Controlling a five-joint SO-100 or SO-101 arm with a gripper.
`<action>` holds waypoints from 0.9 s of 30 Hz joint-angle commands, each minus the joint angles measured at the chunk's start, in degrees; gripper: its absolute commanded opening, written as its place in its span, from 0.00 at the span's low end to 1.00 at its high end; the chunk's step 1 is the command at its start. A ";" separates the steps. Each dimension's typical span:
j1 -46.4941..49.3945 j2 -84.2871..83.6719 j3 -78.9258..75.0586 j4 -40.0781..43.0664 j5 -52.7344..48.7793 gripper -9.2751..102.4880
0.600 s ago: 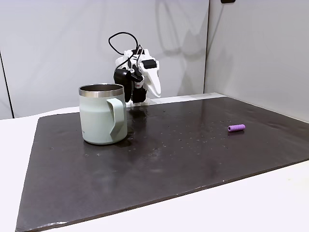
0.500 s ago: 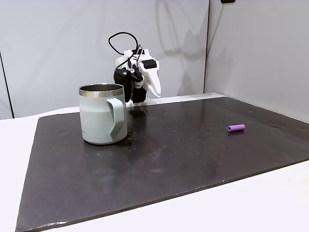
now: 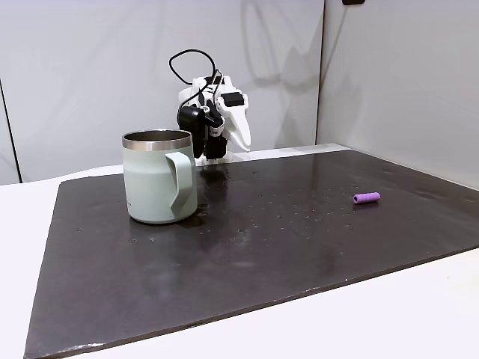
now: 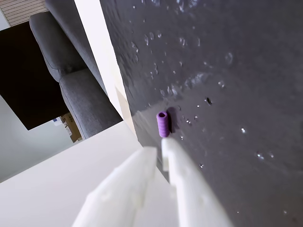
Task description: Grasp a pengrip and put it in the cup.
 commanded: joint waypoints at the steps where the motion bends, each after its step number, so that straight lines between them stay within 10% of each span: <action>1: -2.37 0.62 -4.66 3.78 -0.70 0.08; 27: -16.79 -71.19 -83.41 29.36 16.52 0.08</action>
